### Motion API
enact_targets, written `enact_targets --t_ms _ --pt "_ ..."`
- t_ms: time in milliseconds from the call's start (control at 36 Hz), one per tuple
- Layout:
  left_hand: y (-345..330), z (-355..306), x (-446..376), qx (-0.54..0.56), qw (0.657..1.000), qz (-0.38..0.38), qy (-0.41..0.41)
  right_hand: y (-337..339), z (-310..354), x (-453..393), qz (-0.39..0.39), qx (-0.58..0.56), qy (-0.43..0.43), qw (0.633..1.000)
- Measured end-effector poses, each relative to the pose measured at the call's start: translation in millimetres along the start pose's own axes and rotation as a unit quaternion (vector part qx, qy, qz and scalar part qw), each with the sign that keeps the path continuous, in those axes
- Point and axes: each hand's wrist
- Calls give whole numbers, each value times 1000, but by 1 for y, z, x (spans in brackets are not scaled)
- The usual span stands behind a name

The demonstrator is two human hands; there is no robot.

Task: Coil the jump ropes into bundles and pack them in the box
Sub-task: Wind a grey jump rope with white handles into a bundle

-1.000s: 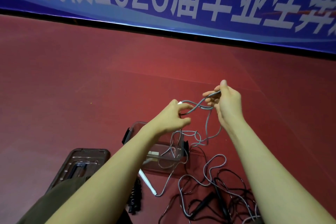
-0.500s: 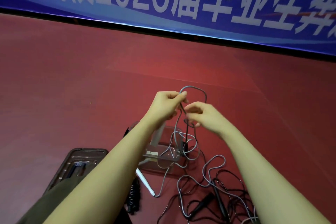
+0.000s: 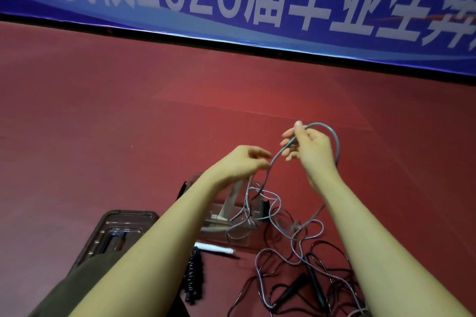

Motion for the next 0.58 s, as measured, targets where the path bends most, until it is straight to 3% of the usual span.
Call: enact_targets --t_ms 56,139,222,278,389,500,583 --pt "-4 3 2 -42 998 42 -5 2 2 0 -38 -71 -15 997" --pt "-8 5 6 -5 998 57 -15 6 5 -3 -83 -175 -36 980" --pt "-10 3 6 10 999 24 -36 9 5 -6 -86 -211 -61 972" --pt "-12 1 5 34 998 -31 -44 10 3 -6 -67 -173 -87 979" --pt "-7 -4 -1 141 984 -104 -23 14 -3 1 47 -18 -139 989" --pt "-2 -8 -5 132 987 -85 -36 9 -8 13 201 97 -133 966" --pt "0 -11 -5 136 986 -94 -36 5 -12 16 257 82 -131 954"
Point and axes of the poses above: each hand's wrist, its own x-axis away from the middle knuckle, its own y-axis out of the back of the hand, z = x × y, and after that the axes turned 5 degrees about -z, right-handed
